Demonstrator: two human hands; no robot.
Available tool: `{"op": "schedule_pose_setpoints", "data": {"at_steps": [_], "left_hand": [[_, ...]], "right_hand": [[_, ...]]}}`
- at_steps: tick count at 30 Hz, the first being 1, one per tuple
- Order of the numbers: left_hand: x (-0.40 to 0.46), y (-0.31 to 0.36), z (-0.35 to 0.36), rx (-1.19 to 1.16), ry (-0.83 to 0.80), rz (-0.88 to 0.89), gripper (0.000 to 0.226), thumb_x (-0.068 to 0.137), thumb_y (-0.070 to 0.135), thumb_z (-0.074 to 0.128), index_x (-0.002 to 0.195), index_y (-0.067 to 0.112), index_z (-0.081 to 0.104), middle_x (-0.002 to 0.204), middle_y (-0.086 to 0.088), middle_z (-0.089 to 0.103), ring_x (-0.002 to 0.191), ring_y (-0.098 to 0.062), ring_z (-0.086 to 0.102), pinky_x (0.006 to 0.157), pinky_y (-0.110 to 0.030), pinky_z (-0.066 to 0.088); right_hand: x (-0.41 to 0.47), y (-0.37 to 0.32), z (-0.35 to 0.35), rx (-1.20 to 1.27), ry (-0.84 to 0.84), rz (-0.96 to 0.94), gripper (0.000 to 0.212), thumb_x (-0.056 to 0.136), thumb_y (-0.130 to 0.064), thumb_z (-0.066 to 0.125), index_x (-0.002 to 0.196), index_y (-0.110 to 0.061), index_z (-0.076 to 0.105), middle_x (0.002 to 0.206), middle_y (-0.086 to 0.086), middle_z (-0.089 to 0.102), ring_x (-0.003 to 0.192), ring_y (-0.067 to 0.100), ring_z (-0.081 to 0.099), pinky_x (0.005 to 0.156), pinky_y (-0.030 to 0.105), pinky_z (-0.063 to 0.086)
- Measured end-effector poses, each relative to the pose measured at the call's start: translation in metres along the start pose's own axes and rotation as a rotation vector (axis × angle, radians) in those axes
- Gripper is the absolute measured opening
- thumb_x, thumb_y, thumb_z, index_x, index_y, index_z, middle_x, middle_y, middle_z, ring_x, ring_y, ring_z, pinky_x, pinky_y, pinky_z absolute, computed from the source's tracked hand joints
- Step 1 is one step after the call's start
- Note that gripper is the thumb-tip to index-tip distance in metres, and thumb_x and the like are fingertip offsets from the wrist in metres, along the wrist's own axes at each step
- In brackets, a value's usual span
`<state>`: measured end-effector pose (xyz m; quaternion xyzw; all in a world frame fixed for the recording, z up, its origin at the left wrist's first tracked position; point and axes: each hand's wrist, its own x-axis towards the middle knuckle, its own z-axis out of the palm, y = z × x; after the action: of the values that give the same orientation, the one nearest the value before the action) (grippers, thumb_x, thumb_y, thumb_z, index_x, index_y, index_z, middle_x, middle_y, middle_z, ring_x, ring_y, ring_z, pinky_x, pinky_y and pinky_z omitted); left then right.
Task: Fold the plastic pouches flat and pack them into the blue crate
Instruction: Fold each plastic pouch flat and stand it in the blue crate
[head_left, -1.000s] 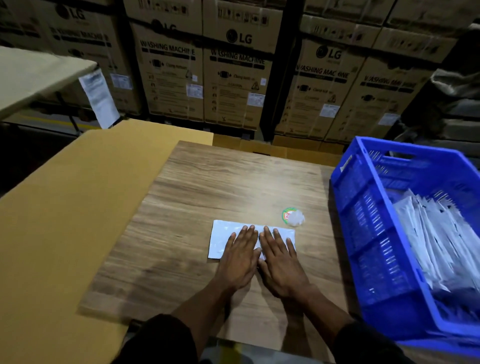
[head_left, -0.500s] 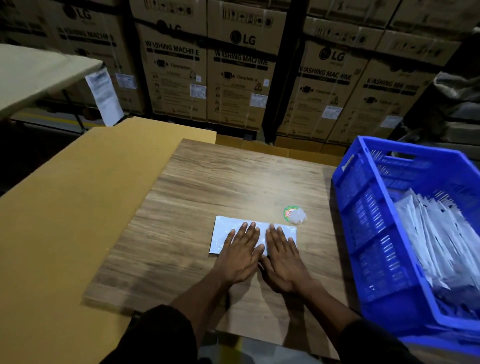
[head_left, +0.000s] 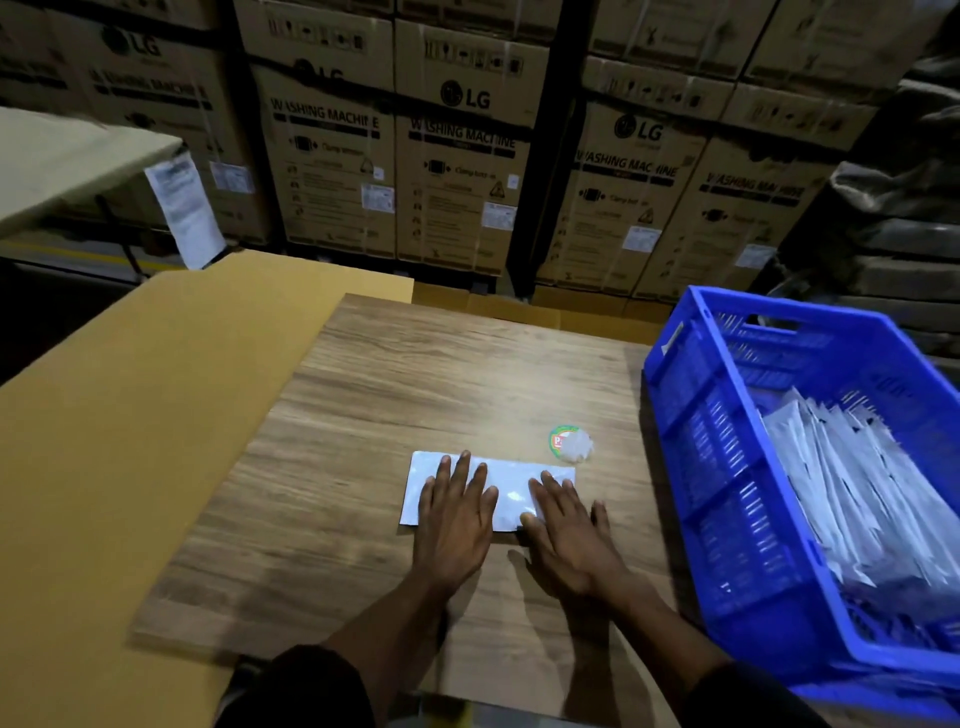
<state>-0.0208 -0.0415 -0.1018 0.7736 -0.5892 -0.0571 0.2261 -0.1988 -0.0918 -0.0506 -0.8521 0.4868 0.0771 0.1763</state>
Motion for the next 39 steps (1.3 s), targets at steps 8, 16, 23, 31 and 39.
{"op": "schedule_pose_setpoints", "data": {"at_steps": [8, 16, 23, 31, 39], "left_hand": [[0.011, -0.005, -0.001, 0.222, -0.164, 0.108, 0.057, 0.099, 0.042, 0.03, 0.131, 0.014, 0.068, 0.14, -0.013, 0.062, 0.133, -0.035, 0.056, 0.113, -0.053, 0.034], [0.017, -0.03, 0.0, 0.215, -0.096, 0.222, 0.056, 0.105, 0.041, 0.028, 0.136, 0.011, 0.065, 0.144, -0.011, 0.059, 0.135, -0.035, 0.053, 0.112, -0.049, 0.036], [0.009, -0.035, 0.004, 0.148, 0.081, 0.229, 0.053, 0.109, 0.045, 0.032, 0.151, 0.016, 0.049, 0.159, -0.006, 0.043, 0.145, -0.051, 0.033, 0.114, -0.059, 0.034], [0.008, -0.038, 0.003, 0.151, -0.006, 0.183, 0.06, 0.106, 0.058, 0.026, 0.154, 0.026, 0.044, 0.162, 0.001, 0.039, 0.147, -0.047, 0.03, 0.118, -0.055, 0.026], [0.007, -0.041, 0.004, 0.15, -0.016, 0.145, 0.061, 0.105, 0.062, 0.026, 0.156, 0.033, 0.038, 0.158, -0.022, 0.038, 0.146, -0.046, 0.033, 0.119, -0.054, 0.026]], "right_hand": [[0.026, -0.023, -0.007, -0.191, 0.157, -0.116, 0.053, 0.099, -0.035, 0.028, 0.127, -0.009, 0.065, 0.137, 0.008, 0.062, 0.123, 0.031, 0.061, 0.097, 0.057, 0.047], [0.037, -0.02, 0.007, -0.16, 0.074, -0.154, 0.082, 0.086, -0.057, -0.013, 0.16, -0.027, 0.006, 0.167, -0.014, -0.006, 0.154, 0.017, -0.006, 0.12, 0.05, 0.006], [0.042, -0.018, 0.002, -0.095, 0.012, -0.137, 0.089, 0.079, -0.065, -0.012, 0.16, -0.031, 0.005, 0.166, -0.019, -0.007, 0.153, 0.014, -0.01, 0.119, 0.052, 0.003], [0.043, -0.029, -0.009, -0.066, -0.049, -0.064, 0.061, 0.103, -0.044, 0.027, 0.159, -0.031, 0.009, 0.166, -0.017, 0.0, 0.153, 0.017, -0.004, 0.117, 0.063, 0.007], [0.041, -0.042, -0.003, -0.102, 0.037, -0.037, 0.056, 0.105, -0.048, 0.02, 0.158, -0.034, 0.01, 0.164, -0.011, 0.012, 0.152, 0.025, 0.002, 0.111, 0.066, 0.016]]}}
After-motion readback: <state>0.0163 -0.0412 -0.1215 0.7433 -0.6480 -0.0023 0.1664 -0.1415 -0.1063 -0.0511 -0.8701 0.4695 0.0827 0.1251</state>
